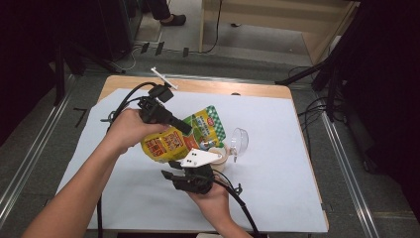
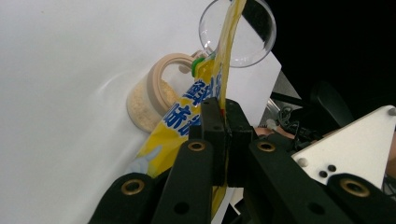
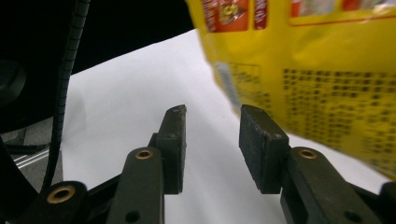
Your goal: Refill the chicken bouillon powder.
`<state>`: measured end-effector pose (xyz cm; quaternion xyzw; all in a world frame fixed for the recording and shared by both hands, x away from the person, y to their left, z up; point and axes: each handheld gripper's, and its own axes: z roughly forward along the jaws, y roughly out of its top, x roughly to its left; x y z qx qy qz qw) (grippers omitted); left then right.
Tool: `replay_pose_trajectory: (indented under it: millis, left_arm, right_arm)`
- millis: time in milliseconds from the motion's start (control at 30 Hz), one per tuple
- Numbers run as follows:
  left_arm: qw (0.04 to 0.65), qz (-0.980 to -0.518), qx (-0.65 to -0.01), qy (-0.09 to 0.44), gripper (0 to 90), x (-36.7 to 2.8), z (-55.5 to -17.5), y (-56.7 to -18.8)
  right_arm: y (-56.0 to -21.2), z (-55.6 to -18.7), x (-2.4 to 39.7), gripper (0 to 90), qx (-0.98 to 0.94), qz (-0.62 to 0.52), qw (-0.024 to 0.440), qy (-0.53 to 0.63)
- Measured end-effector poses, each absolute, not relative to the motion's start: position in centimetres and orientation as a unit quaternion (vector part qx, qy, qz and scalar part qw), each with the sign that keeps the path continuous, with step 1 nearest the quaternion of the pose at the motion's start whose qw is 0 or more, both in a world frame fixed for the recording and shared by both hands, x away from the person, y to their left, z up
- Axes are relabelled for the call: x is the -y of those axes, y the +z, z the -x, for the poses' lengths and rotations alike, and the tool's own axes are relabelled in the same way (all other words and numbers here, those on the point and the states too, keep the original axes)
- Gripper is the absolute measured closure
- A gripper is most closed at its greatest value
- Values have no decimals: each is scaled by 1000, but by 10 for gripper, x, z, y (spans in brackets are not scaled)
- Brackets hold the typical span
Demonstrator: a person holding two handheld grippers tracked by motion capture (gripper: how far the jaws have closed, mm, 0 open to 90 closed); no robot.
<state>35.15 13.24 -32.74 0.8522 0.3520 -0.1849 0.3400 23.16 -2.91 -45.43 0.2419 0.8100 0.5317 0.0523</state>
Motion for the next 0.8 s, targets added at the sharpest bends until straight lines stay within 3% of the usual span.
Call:
replay_pose_trajectory:
  millis: [800]
  left_arm:
    - [428,-813,-361,-161,900,-186,-344,-335]
  right_arm:
    - [-446,-230,40,561,-805,-248,39,537]
